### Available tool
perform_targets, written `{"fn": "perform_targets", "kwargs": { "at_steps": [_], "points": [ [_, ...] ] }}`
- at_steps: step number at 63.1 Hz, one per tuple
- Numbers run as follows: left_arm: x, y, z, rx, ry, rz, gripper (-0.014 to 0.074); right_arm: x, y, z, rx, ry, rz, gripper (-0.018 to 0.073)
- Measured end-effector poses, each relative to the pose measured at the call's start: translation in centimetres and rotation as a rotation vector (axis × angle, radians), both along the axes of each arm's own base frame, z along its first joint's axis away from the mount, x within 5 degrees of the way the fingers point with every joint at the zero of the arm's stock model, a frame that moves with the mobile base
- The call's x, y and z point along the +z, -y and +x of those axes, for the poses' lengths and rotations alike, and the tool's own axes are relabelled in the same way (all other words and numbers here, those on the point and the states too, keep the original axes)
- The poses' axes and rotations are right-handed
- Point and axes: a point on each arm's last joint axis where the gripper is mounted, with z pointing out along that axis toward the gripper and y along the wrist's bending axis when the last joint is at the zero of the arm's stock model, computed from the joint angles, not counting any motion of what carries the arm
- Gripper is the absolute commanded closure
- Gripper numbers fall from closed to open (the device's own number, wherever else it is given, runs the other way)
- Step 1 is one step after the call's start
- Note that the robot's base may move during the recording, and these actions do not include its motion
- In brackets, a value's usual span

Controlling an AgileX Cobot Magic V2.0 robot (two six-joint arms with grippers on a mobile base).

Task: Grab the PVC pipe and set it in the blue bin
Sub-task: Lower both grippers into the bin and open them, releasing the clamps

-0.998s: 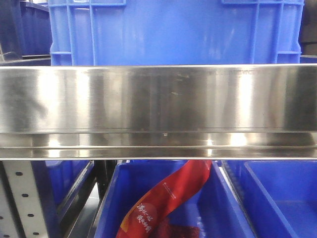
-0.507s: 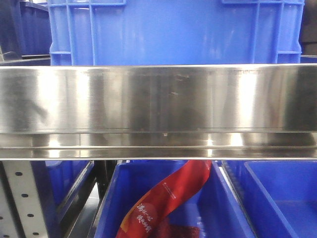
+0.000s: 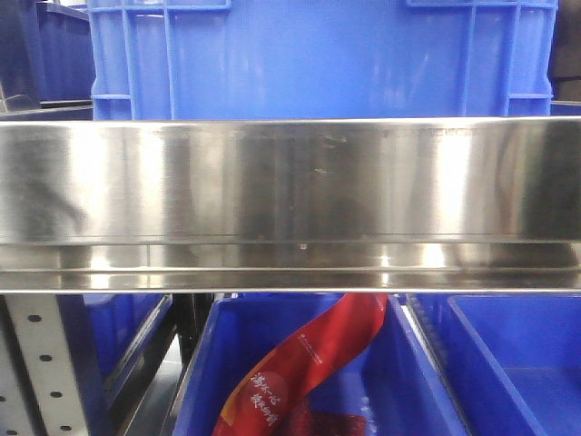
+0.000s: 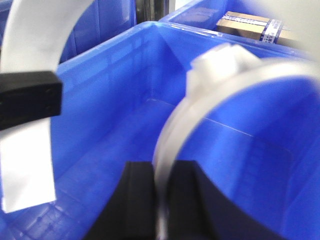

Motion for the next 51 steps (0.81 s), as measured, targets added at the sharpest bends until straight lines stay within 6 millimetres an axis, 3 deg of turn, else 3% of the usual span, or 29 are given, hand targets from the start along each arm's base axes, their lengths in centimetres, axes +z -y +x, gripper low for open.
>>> {"fn": "perform_targets", "kwargs": {
  "at_steps": [5,9,16,51],
  "points": [
    [0.11,0.04,0.0,-0.004,0.007,-0.005,0.0514,0.0,0.0,0.0,0.0,0.0,0.0,0.0266],
    [0.15,0.06,0.0,-0.006,0.01,-0.007,0.0358,0.0,0.0,0.0,0.0,0.0,0.0,0.0209],
    [0.2,0.09,0.0,-0.009,0.015,-0.01,0.022,0.0,0.0,0.0,-0.001,-0.001,0.001,0.0197],
    [0.14,0.04,0.0,-0.003,0.007,-0.007,0.0215,-0.1,-0.03,0.06,-0.001,-0.005,-0.001,0.0198]
  ]
}}
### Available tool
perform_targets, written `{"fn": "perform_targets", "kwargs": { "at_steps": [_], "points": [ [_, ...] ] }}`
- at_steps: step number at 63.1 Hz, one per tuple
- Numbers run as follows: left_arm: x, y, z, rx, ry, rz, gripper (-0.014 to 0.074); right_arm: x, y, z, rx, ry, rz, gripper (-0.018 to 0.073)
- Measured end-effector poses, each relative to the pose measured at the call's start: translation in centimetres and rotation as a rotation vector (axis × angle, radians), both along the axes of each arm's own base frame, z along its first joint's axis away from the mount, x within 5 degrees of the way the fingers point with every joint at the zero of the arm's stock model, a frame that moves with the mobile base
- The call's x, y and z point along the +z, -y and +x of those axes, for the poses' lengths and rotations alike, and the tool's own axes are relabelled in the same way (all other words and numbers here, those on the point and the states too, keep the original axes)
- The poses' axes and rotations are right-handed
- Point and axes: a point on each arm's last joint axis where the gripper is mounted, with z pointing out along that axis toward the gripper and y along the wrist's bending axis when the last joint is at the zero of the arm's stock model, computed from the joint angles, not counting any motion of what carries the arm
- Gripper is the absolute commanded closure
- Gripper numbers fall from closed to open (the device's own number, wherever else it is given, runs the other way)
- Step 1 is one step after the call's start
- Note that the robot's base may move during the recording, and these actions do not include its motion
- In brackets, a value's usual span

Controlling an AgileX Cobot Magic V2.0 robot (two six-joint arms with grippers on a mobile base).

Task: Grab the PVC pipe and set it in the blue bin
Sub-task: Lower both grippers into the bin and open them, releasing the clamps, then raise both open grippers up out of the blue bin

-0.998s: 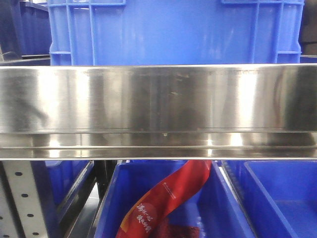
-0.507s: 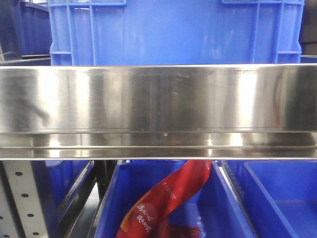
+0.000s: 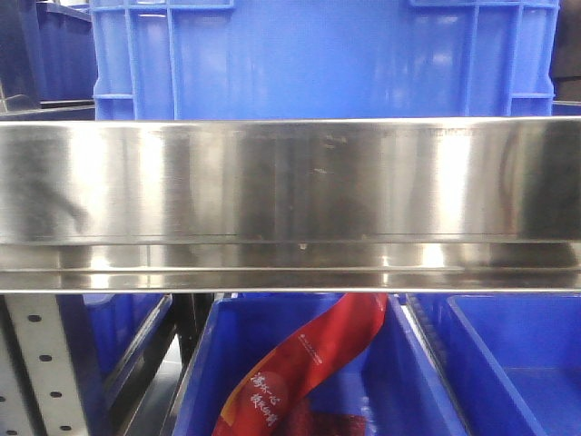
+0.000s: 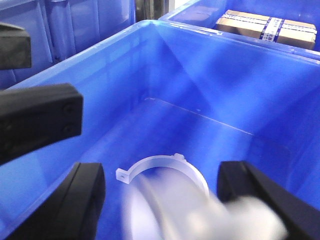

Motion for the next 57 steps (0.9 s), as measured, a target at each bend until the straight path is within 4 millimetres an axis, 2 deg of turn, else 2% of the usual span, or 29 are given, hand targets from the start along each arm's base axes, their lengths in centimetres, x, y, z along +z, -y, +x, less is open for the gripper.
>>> {"fn": "perform_targets", "kwargs": {
  "at_steps": [16,29,44,57],
  "points": [
    [-0.1,-0.5,0.0,0.035,-0.01,0.056,0.0215,-0.2,0.3,-0.5,0.002,-0.051,-0.03,0.0198],
    [1.8,-1.8,-1.2,0.052,0.058,0.073,0.0215,0.9,1.2,-2.1,0.005,-0.07,-0.042,0.0198],
    [2.8,-3.2,-2.2,0.107,0.052,0.111,0.0215,-0.5,1.5,-3.1,0.02,-0.253,-0.116,0.0198],
    [2.3,-3.8,-2.2,0.149,-0.002,0.141,0.0215,1.2,0.9,-4.3,0.083,-0.341,0.003,0.0198]
  ]
}}
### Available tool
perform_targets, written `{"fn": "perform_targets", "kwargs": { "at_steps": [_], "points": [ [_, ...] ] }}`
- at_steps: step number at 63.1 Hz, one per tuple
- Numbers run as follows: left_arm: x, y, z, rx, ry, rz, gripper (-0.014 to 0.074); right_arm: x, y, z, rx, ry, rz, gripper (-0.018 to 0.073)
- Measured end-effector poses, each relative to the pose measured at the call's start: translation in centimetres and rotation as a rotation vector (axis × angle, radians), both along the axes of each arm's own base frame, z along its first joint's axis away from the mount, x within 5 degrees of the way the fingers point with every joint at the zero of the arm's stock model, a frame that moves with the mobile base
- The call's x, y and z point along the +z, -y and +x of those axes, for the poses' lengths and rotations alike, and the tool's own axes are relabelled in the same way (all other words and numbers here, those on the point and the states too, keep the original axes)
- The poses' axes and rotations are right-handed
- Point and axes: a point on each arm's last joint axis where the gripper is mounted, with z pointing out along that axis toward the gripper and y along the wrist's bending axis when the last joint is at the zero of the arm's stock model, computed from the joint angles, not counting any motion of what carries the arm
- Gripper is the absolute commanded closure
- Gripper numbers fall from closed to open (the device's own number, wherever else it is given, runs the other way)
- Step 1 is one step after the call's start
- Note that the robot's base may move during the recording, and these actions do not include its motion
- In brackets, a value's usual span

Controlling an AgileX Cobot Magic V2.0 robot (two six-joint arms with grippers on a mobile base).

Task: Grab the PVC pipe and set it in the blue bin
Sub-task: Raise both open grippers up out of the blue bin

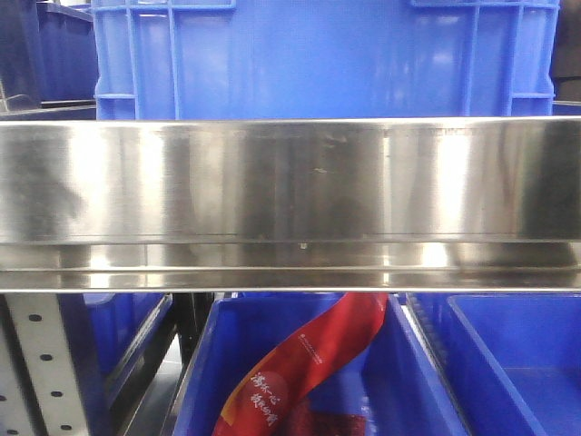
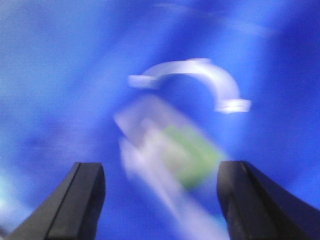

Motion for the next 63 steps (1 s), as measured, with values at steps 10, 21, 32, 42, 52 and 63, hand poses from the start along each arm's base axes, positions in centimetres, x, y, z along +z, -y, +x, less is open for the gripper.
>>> {"fn": "perform_targets", "kwargs": {
  "at_steps": [10,21,32,42,52,63],
  "points": [
    [-0.2,-0.4,-0.2,0.028,-0.033,0.015,0.0215,0.8,0.3,-1.1,0.034,-0.07,-0.03,0.0198],
    [0.7,-1.0,-1.0,0.03,-0.022,-0.006,0.0257,0.4,0.7,-1.4,0.038,-0.106,-0.089,0.0198],
    [1.9,-2.3,-2.7,0.044,-0.041,-0.052,0.0444,1.4,1.8,-2.1,0.007,-0.036,-0.13,0.0199],
    [3.2,-4.1,-5.0,0.075,-0.066,-0.084,0.0606,3.9,3.8,-4.2,-0.047,0.081,-0.124,0.0258],
    [3.6,-5.9,-7.6,0.068,-0.079,-0.121,0.0708,5.8,5.6,-6.5,-0.086,0.165,-0.106,0.0512],
    [2.4,-7.6,-9.9,0.06,-0.092,-0.119,0.0707,6.6,7.3,-7.9,-0.153,0.218,-0.115,0.0717]
  ]
}}
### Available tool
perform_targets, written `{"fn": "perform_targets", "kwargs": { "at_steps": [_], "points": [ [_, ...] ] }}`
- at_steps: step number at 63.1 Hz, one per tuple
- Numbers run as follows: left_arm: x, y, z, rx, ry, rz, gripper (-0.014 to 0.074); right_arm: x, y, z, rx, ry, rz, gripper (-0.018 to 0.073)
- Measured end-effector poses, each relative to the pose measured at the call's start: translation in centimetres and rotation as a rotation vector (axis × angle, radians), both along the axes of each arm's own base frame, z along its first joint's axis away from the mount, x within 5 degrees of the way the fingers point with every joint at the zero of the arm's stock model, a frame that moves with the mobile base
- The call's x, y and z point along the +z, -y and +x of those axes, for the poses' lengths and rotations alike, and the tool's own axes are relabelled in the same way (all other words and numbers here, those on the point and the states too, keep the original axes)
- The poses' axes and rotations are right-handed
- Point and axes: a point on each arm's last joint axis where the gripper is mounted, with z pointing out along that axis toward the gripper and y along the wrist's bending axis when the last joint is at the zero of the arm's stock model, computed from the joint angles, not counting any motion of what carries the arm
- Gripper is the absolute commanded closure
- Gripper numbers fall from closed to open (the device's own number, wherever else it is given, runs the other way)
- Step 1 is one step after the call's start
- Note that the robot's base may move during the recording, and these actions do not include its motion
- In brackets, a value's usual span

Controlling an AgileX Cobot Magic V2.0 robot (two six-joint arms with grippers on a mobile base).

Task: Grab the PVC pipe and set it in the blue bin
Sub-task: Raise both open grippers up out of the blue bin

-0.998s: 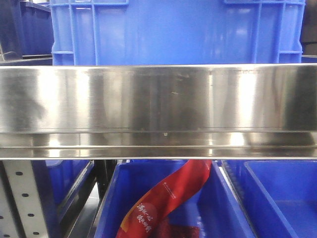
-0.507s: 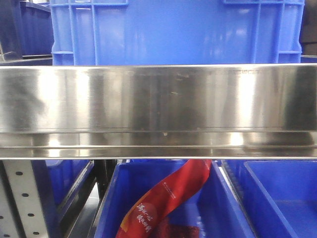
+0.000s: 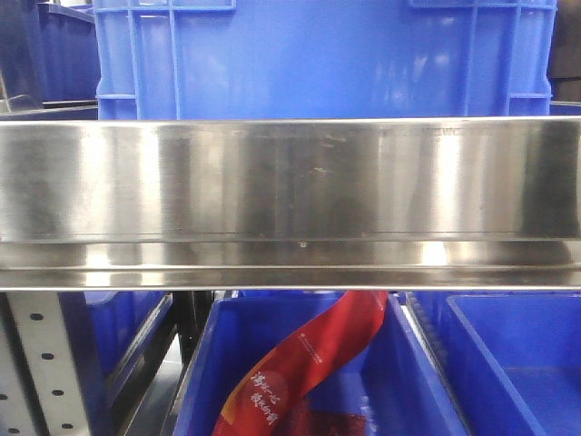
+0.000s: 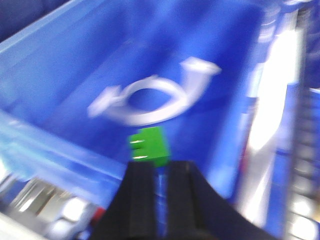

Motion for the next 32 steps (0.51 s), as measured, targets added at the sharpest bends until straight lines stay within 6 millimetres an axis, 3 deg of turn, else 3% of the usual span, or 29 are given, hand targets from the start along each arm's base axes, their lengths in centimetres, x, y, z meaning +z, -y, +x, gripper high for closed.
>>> {"fn": "perform_targets", "kwargs": {
  "at_steps": [19,32],
  "points": [
    [-3.0,-3.2,-3.6,0.062,0.024,-0.057,0.0707,-0.8,3.8,-2.9,-0.219,0.108,0.033,0.0716],
    [-4.9,-5.2,-5.9,0.073,0.122,-0.082,0.0707,-3.4,6.5,-5.5,-0.347,0.199,0.063,0.0718]
  ]
}}
